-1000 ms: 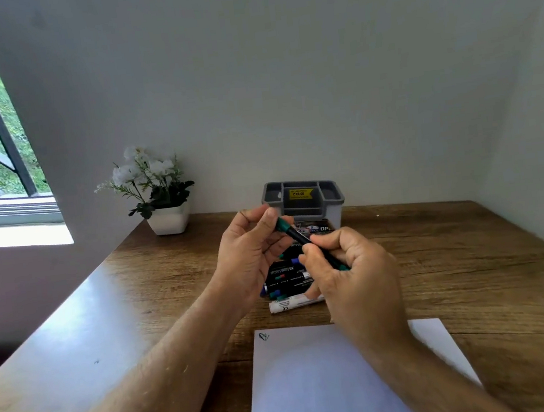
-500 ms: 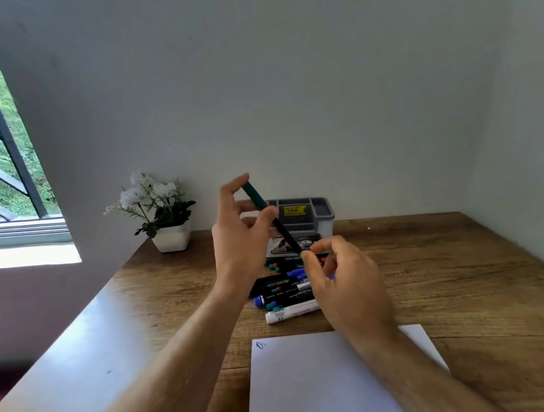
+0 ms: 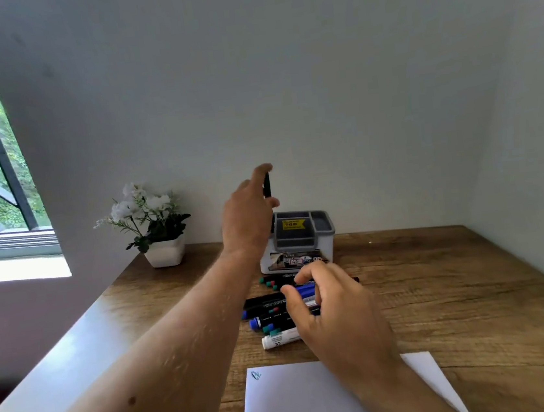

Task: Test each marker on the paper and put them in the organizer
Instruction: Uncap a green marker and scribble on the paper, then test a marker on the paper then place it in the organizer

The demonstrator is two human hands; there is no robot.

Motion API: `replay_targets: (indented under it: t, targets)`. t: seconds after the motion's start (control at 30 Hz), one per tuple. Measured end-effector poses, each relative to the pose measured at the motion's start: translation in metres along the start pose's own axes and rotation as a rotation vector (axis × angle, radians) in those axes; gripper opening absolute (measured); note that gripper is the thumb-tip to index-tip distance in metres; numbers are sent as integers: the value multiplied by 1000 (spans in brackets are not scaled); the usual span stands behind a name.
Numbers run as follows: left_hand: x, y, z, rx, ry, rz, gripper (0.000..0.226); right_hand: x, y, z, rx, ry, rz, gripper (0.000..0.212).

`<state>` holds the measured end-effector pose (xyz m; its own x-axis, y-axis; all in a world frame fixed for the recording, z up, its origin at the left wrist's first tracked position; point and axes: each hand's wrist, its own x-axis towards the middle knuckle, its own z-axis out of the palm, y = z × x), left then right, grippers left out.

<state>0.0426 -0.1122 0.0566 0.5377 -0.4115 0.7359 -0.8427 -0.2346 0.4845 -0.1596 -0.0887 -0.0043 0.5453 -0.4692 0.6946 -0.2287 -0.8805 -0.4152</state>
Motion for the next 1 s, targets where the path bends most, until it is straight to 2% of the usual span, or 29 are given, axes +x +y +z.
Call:
replay_targets:
  t: [0.17, 0.33, 0.47, 0.57, 0.67, 0.77, 0.9, 1.0]
  targets:
    - [3, -7, 18, 144, -104, -27, 60, 2, 2, 2, -18, -32, -11, 26]
    - [7, -3, 23, 144, -146, -146, 60, 2, 6, 8, -84, -135, 68, 10]
    - [6, 2, 21, 146, -155, -186, 62, 3, 9, 7, -141, -194, 125, 21]
    - [2, 4, 13, 7, -88, -229, 52, 4, 9, 3, -229, -227, 121, 23]
    - [-8, 10, 0, -231, 67, -284, 45, 6, 10, -2, -279, -240, 136, 22]
    - [-25, 19, -16, -367, 183, -284, 39, 6, 7, -7, -279, -244, 156, 23]
    - [-50, 25, -35, -448, 212, -299, 40, 5, 2, -19, -224, -228, 167, 21]
    - [-64, 26, -45, -490, 204, -318, 39, 12, 0, -31, -169, -324, 154, 17]
